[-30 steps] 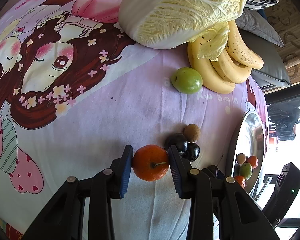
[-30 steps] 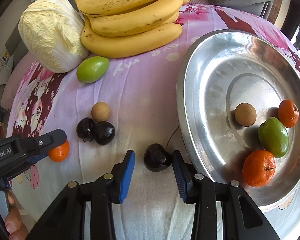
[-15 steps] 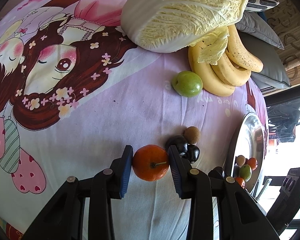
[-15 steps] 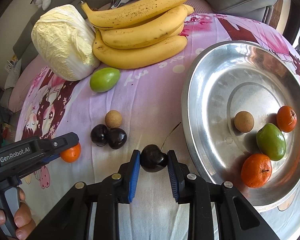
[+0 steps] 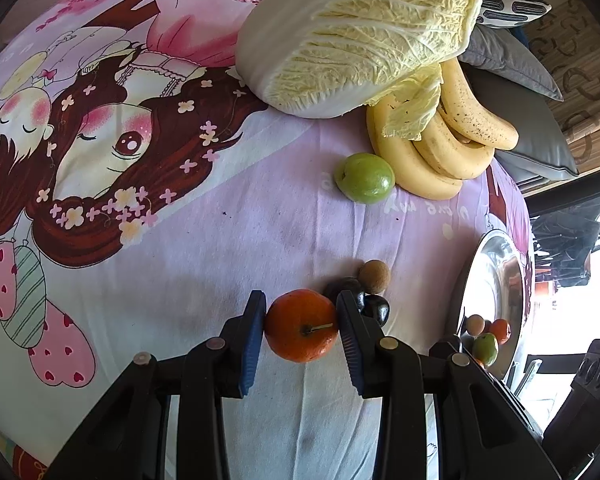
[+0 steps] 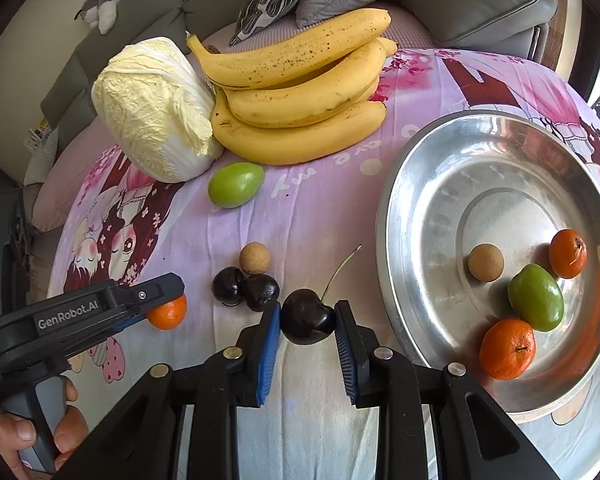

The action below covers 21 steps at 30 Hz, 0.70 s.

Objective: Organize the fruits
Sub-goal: 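Carry the tangerine and plum into the steel bowl and open both tools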

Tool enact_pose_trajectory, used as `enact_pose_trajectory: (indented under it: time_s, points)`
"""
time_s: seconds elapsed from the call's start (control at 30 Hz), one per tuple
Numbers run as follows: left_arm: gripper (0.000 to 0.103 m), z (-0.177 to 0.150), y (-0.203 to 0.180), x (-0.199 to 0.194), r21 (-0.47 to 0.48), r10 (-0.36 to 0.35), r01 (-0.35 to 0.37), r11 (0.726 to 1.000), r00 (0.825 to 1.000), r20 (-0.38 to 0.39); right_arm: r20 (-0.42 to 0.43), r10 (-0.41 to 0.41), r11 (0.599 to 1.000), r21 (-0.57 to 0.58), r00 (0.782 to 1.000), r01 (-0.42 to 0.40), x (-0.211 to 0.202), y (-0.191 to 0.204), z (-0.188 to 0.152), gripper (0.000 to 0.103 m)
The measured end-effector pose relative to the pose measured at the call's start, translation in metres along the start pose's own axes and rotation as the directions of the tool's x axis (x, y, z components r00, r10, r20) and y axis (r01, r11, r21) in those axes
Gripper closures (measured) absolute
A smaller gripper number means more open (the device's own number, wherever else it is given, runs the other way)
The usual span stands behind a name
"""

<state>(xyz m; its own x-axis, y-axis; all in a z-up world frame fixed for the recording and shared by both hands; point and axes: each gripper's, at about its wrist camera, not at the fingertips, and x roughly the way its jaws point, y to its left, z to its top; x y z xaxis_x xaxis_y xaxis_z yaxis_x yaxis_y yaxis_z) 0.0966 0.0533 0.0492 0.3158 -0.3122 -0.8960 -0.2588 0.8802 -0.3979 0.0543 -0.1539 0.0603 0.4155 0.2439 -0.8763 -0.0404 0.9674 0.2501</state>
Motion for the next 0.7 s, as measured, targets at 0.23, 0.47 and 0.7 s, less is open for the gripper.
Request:
enact_pose_trajectory:
  time_s: [0.23, 0.47, 0.7]
  points:
    - [0.065, 0.007, -0.02, -0.009, 0.024, -0.009, 0.008, 1.0, 1.0, 0.027, 0.012, 0.004, 1.0, -0.01, 1.0, -0.004, -0.008, 0.002, 0.018, 0.074]
    - [0.065, 0.013, -0.047, -0.015, 0.078, 0.021, -0.027, 0.997, 0.997, 0.07, 0.009, 0.006, 1.0, 0.0, 1.0, -0.006, -0.006, -0.003, 0.034, 0.074]
    - [0.065, 0.01, -0.084, -0.003, 0.144, 0.015, -0.02, 0.989, 0.999, 0.04, 0.032, 0.005, 0.999, 0.054, 0.999, -0.007, -0.016, -0.033, 0.04, 0.074]
